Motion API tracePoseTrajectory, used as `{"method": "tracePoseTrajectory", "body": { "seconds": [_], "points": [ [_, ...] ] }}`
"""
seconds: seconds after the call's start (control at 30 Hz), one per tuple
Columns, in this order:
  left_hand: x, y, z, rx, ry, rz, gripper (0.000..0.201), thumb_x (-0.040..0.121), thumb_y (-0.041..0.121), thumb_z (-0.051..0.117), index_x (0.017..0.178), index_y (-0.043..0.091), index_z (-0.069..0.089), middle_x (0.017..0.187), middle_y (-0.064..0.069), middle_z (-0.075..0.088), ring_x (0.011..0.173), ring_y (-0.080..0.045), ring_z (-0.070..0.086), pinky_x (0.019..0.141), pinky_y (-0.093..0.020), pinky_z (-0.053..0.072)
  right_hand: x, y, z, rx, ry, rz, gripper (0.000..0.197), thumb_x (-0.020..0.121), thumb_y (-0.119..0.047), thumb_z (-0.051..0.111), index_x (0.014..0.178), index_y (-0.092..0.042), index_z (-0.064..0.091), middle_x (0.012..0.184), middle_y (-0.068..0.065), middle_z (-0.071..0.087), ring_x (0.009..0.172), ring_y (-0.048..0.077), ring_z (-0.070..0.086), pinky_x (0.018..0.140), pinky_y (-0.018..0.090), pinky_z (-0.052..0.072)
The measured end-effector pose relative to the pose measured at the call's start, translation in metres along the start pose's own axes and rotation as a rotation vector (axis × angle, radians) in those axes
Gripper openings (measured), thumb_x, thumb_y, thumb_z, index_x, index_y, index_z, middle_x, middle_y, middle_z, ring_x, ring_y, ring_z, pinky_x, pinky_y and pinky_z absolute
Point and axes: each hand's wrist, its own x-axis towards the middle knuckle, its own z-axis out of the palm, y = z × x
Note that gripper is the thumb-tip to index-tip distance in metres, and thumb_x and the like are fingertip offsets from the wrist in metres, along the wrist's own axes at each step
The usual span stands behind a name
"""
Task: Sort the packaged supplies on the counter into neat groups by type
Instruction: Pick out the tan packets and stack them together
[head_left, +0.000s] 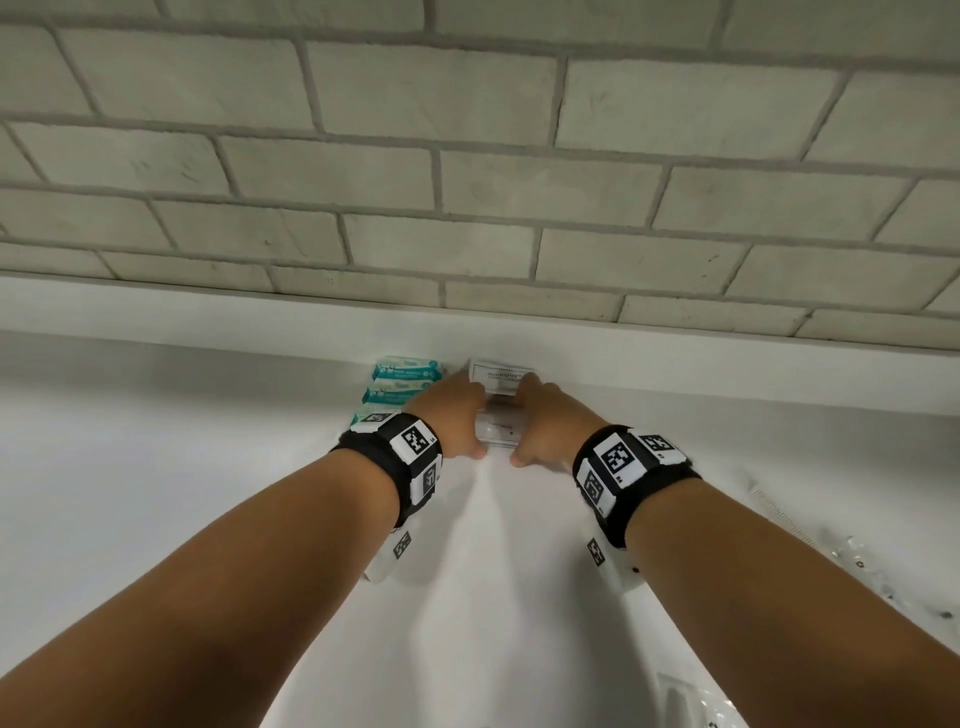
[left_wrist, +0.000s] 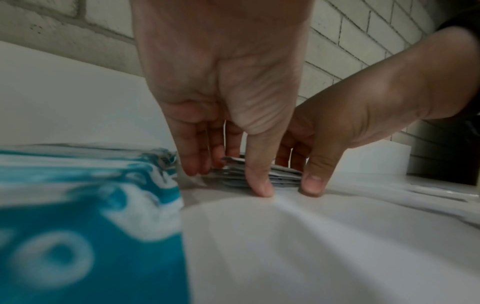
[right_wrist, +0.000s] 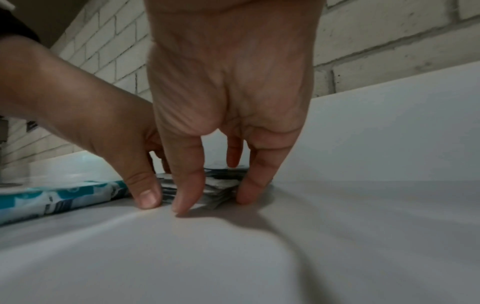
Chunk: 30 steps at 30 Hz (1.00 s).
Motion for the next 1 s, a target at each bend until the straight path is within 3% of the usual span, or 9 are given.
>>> {"method": "tracePoseTrajectory", "body": {
  "seconds": [0.07,0.2,0.37,0.53,0.67,0.73,0.83,0.9,1.0],
  "points": [
    [-0.01,0.0,0.001,0.014,0.044,-0.048,0.068,0.073,0.036,0.076,0.13,0.012,0.047,0.126,-0.009,0.048,0.109,-0.027,0.055,0.089,-0.036,0.048,-0.012,0.004,-0.002,0.046,-0.006,0.026,0.092,0.063,-0.019,0.083,0.137,-0.014,0.027,0.122,0.01,0.048,0.103,0.031,0.059,0.081,0.038,0.053],
    [-0.038,0.007,-0.003,0.032,0.196,-0.056,0.067,0.072,0.039,0.075,0.126,0.011,0.048,0.12,-0.012,0.051,0.102,-0.031,0.058,0.083,-0.042,0.053,-0.052,0.02,-0.015,0.09,-0.058,0.027,0.094,0.066,-0.027,0.08,0.142,-0.019,0.025,0.128,0.009,0.049,0.107,0.028,0.057,0.089,0.038,0.052],
    [-0.078,0.043,-0.007,0.016,0.254,0.064,0.051,0.077,0.039,0.072,0.117,0.012,0.055,0.121,-0.011,0.053,0.108,-0.03,0.055,0.087,-0.036,0.046,-0.119,0.049,-0.026,0.138,-0.025,0.031,0.068,0.081,-0.032,0.074,0.138,-0.019,0.04,0.135,0.007,0.05,0.113,0.022,0.054,0.094,0.032,0.044],
    [-0.124,0.092,0.012,-0.01,0.128,0.193,0.039,0.083,0.043,0.066,0.112,0.019,0.058,0.117,-0.003,0.053,0.111,-0.023,0.052,0.09,-0.034,0.043,-0.208,0.075,-0.028,0.164,-0.069,0.09,0.041,0.084,-0.039,0.07,0.121,-0.026,0.056,0.115,-0.005,0.06,0.103,0.016,0.058,0.083,0.026,0.041],
    [-0.169,0.137,0.03,0.016,-0.069,0.449,0.04,0.086,0.047,0.062,0.119,0.025,0.057,0.116,0.003,0.052,0.11,-0.018,0.051,0.085,-0.029,0.042,-0.284,0.087,-0.019,-0.02,-0.216,0.16,0.02,0.08,-0.036,0.074,0.093,-0.028,0.062,0.099,-0.001,0.067,0.093,0.019,0.062,0.077,0.029,0.047],
    [-0.19,0.159,0.041,0.012,-0.176,0.603,0.041,0.085,0.05,0.062,0.122,0.032,0.057,0.113,0.006,0.051,0.109,-0.014,0.047,0.084,-0.026,0.038,-0.317,0.087,-0.003,-0.096,-0.352,0.191,0.028,0.073,-0.037,0.079,0.089,-0.025,0.06,0.101,-0.001,0.067,0.093,0.021,0.062,0.081,0.034,0.049],
    [-0.212,0.184,0.059,0.076,-0.317,0.756,0.041,0.085,0.049,0.06,0.124,0.039,0.058,0.121,0.005,0.049,0.117,-0.015,0.042,0.097,-0.033,0.04,-0.357,0.087,0.039,-0.257,-0.505,0.205,0.054,0.064,-0.042,0.083,0.105,-0.023,0.054,0.104,-0.005,0.054,0.09,0.02,0.056,0.07,0.032,0.044],
    [-0.217,0.189,0.069,0.159,-0.321,0.728,0.042,0.085,0.049,0.058,0.125,0.036,0.058,0.128,0.006,0.047,0.124,-0.017,0.039,0.102,-0.037,0.04,-0.375,0.086,0.067,-0.369,-0.429,0.16,0.06,0.063,-0.041,0.084,0.107,-0.023,0.047,0.099,-0.006,0.043,0.085,0.018,0.05,0.058,0.028,0.036],
    [-0.211,0.186,0.076,0.178,-0.271,0.65,0.043,0.085,0.049,0.056,0.124,0.033,0.059,0.131,0.007,0.046,0.127,-0.018,0.037,0.103,-0.038,0.039,-0.381,0.091,0.086,-0.374,-0.232,0.136,0.051,0.066,-0.034,0.083,0.092,-0.024,0.039,0.095,-0.006,0.04,0.084,0.016,0.043,0.06,0.029,0.035]
  ]
}}
